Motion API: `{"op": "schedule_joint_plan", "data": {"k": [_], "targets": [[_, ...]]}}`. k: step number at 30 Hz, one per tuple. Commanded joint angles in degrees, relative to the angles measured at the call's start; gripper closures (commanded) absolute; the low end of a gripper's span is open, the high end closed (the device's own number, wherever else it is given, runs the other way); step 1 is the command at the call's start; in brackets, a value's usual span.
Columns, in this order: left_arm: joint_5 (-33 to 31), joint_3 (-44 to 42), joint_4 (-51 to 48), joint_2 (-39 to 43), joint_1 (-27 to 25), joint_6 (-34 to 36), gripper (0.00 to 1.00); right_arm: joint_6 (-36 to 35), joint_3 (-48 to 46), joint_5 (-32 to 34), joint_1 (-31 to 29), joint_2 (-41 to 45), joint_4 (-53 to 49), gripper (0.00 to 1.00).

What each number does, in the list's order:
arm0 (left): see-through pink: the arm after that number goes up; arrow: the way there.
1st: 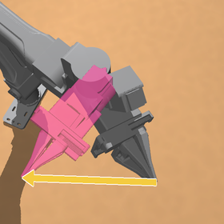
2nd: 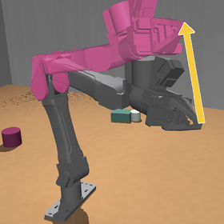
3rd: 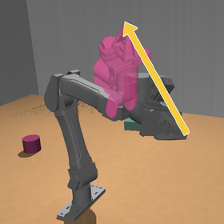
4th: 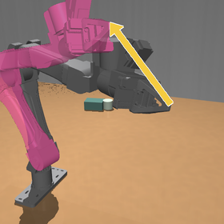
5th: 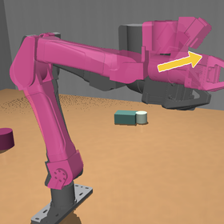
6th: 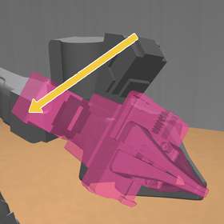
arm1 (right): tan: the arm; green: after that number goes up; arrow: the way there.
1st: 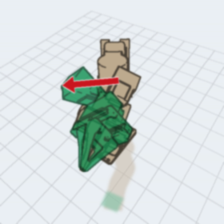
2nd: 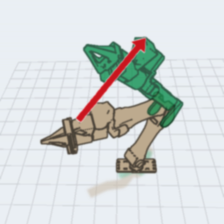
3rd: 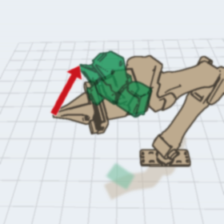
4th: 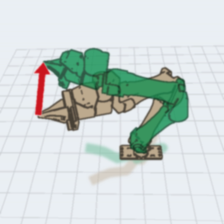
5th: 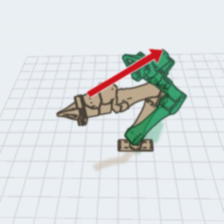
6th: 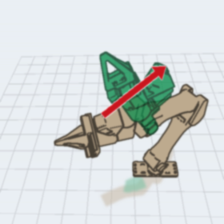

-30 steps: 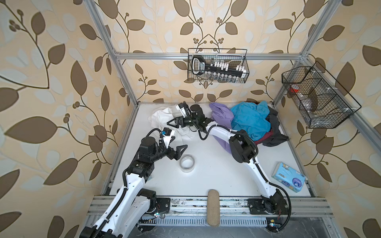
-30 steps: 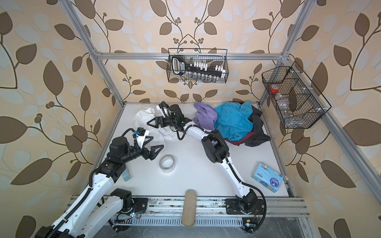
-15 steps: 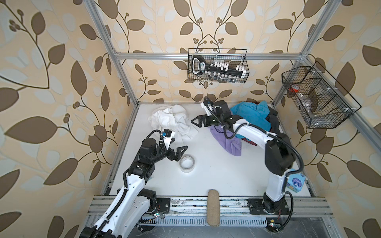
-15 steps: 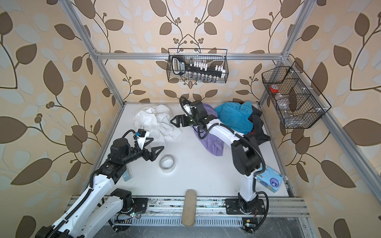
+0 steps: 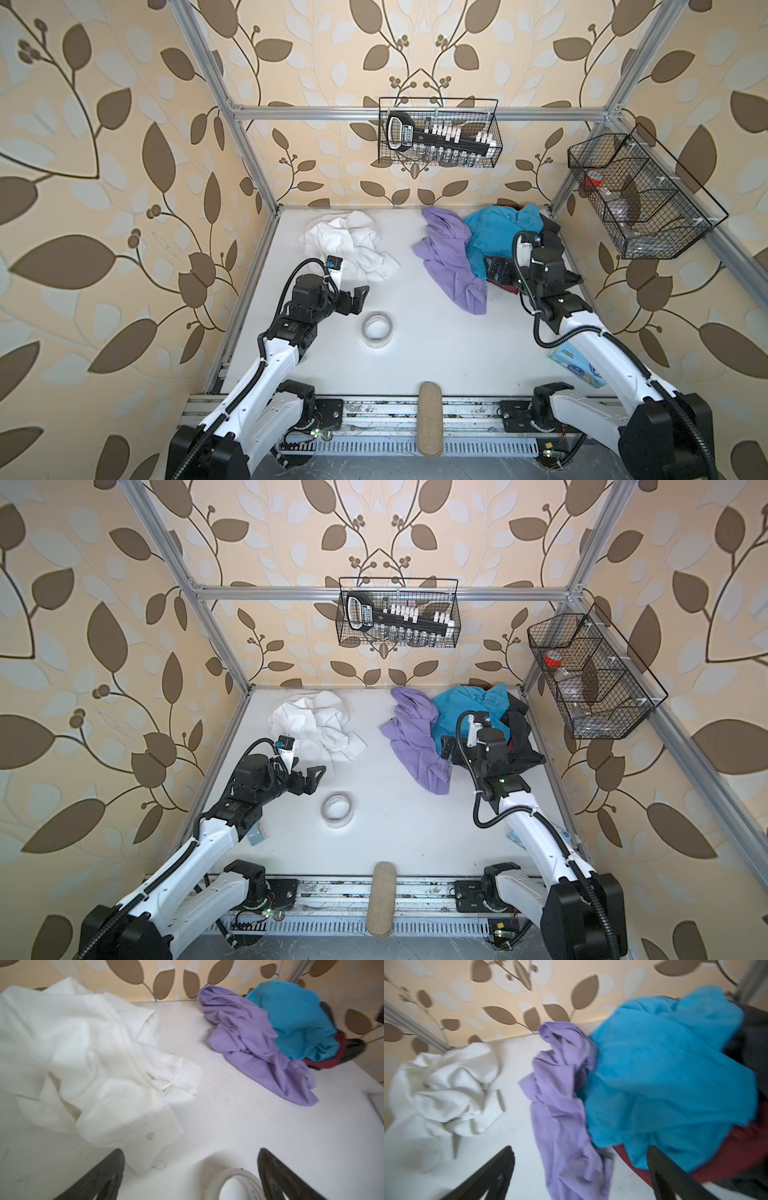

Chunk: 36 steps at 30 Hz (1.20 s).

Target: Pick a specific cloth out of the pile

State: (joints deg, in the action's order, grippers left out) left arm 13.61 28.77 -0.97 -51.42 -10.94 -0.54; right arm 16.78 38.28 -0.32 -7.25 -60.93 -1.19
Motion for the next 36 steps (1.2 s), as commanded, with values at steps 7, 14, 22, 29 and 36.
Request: {"op": "schedule_joint_plan", "data": {"k": [7, 14, 22, 29, 36], "targets": [[-25.4, -4.4, 16.5, -9.8, 1.0, -3.7, 0.01, -5.7, -19.6, 11.6, 4.3, 7.1, 30.6, 0.0], [-31.4, -9.9, 32.1, -17.5, 1.4, -3.2, 0.01, -7.1, -21.0, 15.2, 4.5, -2.7, 39.0, 0.0], [-35.9, -10.8, 38.9, -20.5, 1.9, -1.3, 0.01, -8.2, -22.0, 18.3, 5.1, -10.8, 47.9, 0.0], [-35.6, -13.1, 52.0, -28.7, 4.3, -1.1, 0.01, -10.0, -24.5, 20.1, 5.2, -16.8, 58.5, 0.0], [-29.8, -7.8, 45.9, -34.5, 6.2, -1.1, 0.01, -11.0, -24.8, 16.3, 5.8, -23.2, 64.6, 0.0]]}}
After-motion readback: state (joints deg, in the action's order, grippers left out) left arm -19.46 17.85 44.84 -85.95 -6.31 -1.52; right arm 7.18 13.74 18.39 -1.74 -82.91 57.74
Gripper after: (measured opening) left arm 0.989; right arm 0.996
